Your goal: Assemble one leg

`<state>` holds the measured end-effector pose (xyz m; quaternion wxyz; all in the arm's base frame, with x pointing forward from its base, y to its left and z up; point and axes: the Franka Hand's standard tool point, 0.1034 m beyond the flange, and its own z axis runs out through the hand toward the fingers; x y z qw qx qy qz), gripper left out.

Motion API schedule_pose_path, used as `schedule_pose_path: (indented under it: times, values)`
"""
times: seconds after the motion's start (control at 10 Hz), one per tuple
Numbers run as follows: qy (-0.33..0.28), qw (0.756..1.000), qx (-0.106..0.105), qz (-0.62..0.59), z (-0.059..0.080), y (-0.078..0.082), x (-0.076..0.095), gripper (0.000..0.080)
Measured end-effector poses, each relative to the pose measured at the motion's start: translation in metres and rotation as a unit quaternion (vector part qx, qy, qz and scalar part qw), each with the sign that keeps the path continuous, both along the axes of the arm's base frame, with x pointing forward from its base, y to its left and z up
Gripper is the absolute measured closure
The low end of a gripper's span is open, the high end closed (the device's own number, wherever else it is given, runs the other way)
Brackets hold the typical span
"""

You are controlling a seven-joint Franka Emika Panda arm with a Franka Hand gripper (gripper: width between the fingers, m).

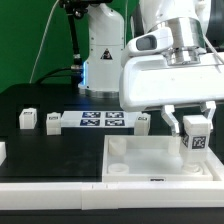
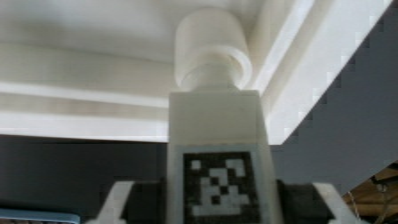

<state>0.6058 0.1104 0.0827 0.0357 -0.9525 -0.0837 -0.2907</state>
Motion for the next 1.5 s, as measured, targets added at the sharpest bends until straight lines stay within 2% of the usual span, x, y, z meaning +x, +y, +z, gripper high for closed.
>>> schedule_pose_path:
  times: [0.4, 0.7, 0.8, 0.9, 1.0, 1.1, 1.5]
  values:
    - [0.009, 1.000, -0.003, 0.003, -0.013, 0.000, -0.005, 0.0508]
    - [0.011, 1.000, -0.006, 0.008, -0.014, 0.000, -0.006, 0.0508]
    - [0.011, 1.000, -0.006, 0.008, -0.014, 0.000, -0.006, 0.0331]
    - [0.011, 1.000, -0.006, 0.008, -0.014, 0.000, -0.006, 0.0213]
    - [0.011, 1.000, -0.006, 0.008, -0.014, 0.000, -0.006, 0.0213]
    - [0.011, 1.000, -0.006, 0.008, -0.014, 0.000, -0.006, 0.0163]
    - [0.011, 1.000, -0.006, 0.008, -0.014, -0.001, -0.006, 0.0150]
